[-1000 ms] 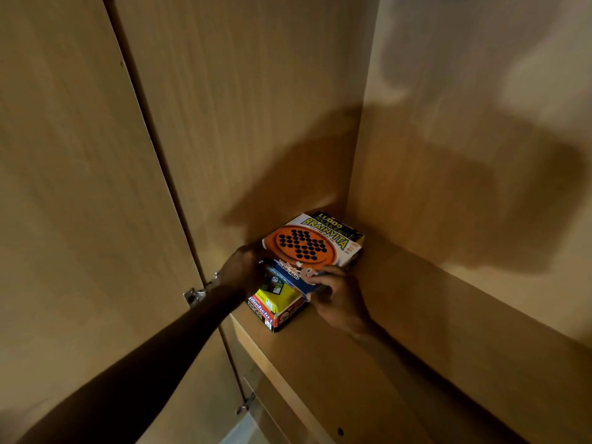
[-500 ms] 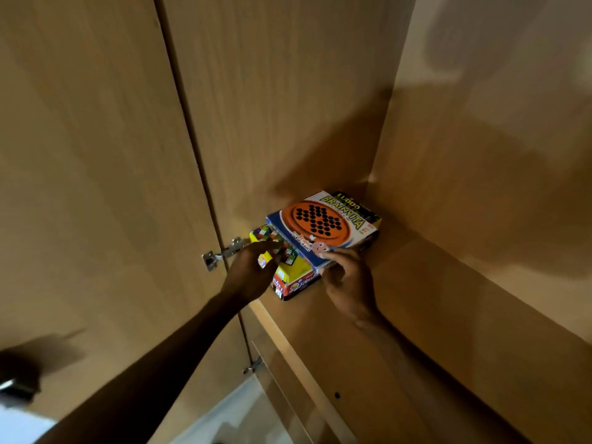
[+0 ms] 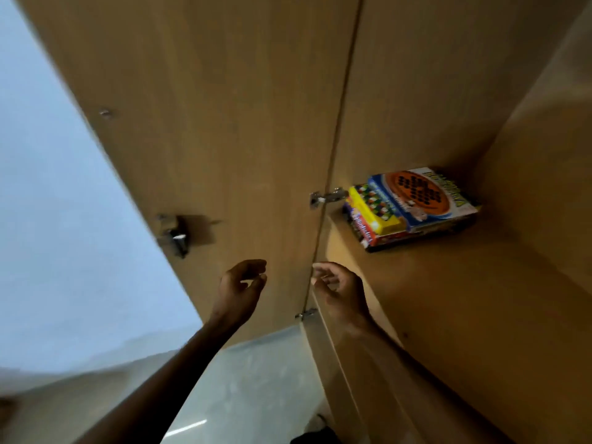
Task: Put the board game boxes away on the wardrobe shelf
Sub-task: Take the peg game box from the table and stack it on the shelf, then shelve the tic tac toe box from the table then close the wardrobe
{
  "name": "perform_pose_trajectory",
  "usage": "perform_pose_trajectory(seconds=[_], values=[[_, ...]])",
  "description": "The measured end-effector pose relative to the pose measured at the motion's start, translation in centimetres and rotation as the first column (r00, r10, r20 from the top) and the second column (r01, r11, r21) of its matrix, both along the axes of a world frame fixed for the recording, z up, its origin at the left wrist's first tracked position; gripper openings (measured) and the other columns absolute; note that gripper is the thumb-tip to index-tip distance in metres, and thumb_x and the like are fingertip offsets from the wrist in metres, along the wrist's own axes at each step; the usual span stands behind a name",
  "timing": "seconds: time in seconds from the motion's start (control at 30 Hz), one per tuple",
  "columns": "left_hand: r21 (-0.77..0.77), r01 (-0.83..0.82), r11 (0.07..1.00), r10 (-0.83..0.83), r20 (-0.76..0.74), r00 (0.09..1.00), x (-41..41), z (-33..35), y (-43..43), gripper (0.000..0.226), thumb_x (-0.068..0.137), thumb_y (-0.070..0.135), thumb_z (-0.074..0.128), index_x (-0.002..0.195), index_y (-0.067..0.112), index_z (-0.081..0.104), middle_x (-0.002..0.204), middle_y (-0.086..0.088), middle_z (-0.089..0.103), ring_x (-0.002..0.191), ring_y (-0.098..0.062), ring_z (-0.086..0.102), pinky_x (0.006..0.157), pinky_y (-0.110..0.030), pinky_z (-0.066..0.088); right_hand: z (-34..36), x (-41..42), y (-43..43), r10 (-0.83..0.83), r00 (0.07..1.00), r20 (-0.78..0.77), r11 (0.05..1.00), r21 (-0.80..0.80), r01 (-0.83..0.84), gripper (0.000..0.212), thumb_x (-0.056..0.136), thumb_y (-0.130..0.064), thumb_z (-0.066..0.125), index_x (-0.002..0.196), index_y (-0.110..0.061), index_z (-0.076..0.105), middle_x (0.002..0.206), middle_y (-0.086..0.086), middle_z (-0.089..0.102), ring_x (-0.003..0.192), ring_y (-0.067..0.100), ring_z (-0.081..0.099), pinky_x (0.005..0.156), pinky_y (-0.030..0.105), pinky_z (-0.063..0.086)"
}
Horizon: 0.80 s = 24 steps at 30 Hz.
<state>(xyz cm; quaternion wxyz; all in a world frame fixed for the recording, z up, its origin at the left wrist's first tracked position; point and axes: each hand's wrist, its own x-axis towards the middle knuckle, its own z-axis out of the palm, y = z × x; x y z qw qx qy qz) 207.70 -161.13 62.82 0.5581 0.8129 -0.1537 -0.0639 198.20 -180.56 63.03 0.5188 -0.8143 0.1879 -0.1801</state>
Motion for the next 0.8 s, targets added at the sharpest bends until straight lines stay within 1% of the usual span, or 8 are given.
perform_pose_trajectory(seconds=[0.13, 0.23, 0.33, 0.4, 0.5, 0.57, 0.67, 0.8], values=[[0.002, -0.175, 0.984, 0.175, -0.044, 0.984, -3.7, -0.6, 11.8, 0.024, 0.089, 0.011, 0.064, 0.107, 0.025, 0.07, 0.102, 0.014, 0.072, 0.094, 0.005, 0.065, 0.085, -0.032, 0.056, -0.8, 0.3, 10.0, 0.161, 0.987, -0.018, 0.987, 0.019, -0.161, 0.024, 0.082, -0.016, 0.069, 0.106, -0.02, 0.071, 0.091, -0.008, 0.072, 0.08, 0.003, 0.064, 0.073, 0.016, 0.052], [-0.012, -0.287, 0.958, 0.285, -0.065, 0.956, -6.5, -0.5, 19.3, 0.024, 0.089, 0.009, 0.062, 0.106, 0.024, 0.07, 0.102, 0.012, 0.072, 0.092, 0.003, 0.065, 0.083, -0.028, 0.055, -1.2, 0.2, 16.9, 0.265, 0.964, -0.027, 0.964, 0.034, -0.264, 0.025, 0.082, -0.014, 0.069, 0.106, -0.019, 0.071, 0.091, -0.008, 0.072, 0.078, 0.003, 0.065, 0.072, 0.015, 0.051], [-0.009, -0.418, 0.908, 0.416, -0.077, 0.906, -9.4, -0.4, 27.5, 0.023, 0.09, 0.011, 0.062, 0.108, 0.023, 0.07, 0.104, 0.013, 0.072, 0.094, 0.003, 0.065, 0.082, -0.024, 0.053, -1.3, 0.2, 25.1, 0.406, 0.913, -0.045, 0.913, 0.067, -0.403, 0.024, 0.083, -0.013, 0.068, 0.106, -0.017, 0.07, 0.092, -0.008, 0.072, 0.076, -0.001, 0.064, 0.07, 0.012, 0.05], [-0.001, -0.498, 0.867, 0.497, -0.065, 0.865, -11.5, -0.6, 32.3, 0.023, 0.09, 0.013, 0.062, 0.109, 0.023, 0.07, 0.104, 0.013, 0.072, 0.094, 0.002, 0.066, 0.081, -0.024, 0.053, -1.2, 0.0, 30.2, 0.498, 0.866, -0.046, 0.866, 0.09, -0.493, 0.023, 0.083, -0.015, 0.068, 0.105, -0.021, 0.07, 0.093, -0.009, 0.072, 0.077, 0.0, 0.064, 0.07, 0.015, 0.052], [-0.018, -0.641, 0.768, 0.639, -0.053, 0.767, -14.6, -0.4, 39.1, 0.023, 0.089, 0.01, 0.064, 0.108, 0.023, 0.069, 0.101, 0.012, 0.072, 0.091, 0.001, 0.067, 0.08, -0.025, 0.053, -0.9, 0.1, 38.1, 0.639, 0.766, -0.063, 0.769, 0.085, -0.634, 0.022, 0.083, -0.017, 0.068, 0.105, -0.023, 0.069, 0.093, -0.011, 0.071, 0.079, 0.002, 0.065, 0.071, 0.014, 0.052], [-0.027, -0.748, 0.663, 0.747, -0.044, 0.663, -17.0, -0.3, 43.9, 0.022, 0.089, 0.007, 0.065, 0.106, 0.02, 0.07, 0.098, 0.009, 0.072, 0.086, 0.0, 0.066, 0.077, -0.024, 0.053, -0.5, 0.1, 44.2, 0.735, 0.674, -0.074, 0.678, 0.076, -0.731, 0.022, 0.083, -0.016, 0.068, 0.105, -0.022, 0.07, 0.091, -0.01, 0.071, 0.079, 0.001, 0.065, 0.069, 0.011, 0.05], [-0.036, -0.844, 0.535, 0.842, -0.059, 0.537, -19.8, 0.0, 49.2, 0.022, 0.089, 0.008, 0.065, 0.109, 0.017, 0.071, 0.1, 0.007, 0.072, 0.09, -0.005, 0.067, 0.078, -0.024, 0.054, -0.2, 0.3, 51.3, 0.823, 0.562, -0.076, 0.567, 0.058, -0.822, 0.022, 0.083, -0.016, 0.07, 0.105, -0.021, 0.07, 0.088, -0.008, 0.071, 0.077, 0.002, 0.065, 0.068, 0.008, 0.048], [-0.046, -0.945, 0.323, 0.943, -0.069, 0.326, -24.8, -0.4, 56.8, 0.022, 0.09, 0.012, 0.065, 0.109, 0.02, 0.07, 0.1, 0.01, 0.072, 0.092, -0.003, 0.067, 0.078, -0.017, 0.051, 0.0, -0.6, 62.2, 0.936, 0.342, -0.088, 0.349, 0.086, -0.933, 0.023, 0.084, -0.013, 0.069, 0.107, -0.018, 0.07, 0.089, -0.001, 0.07, 0.076, 0.004, 0.064, 0.068, 0.011, 0.051]])
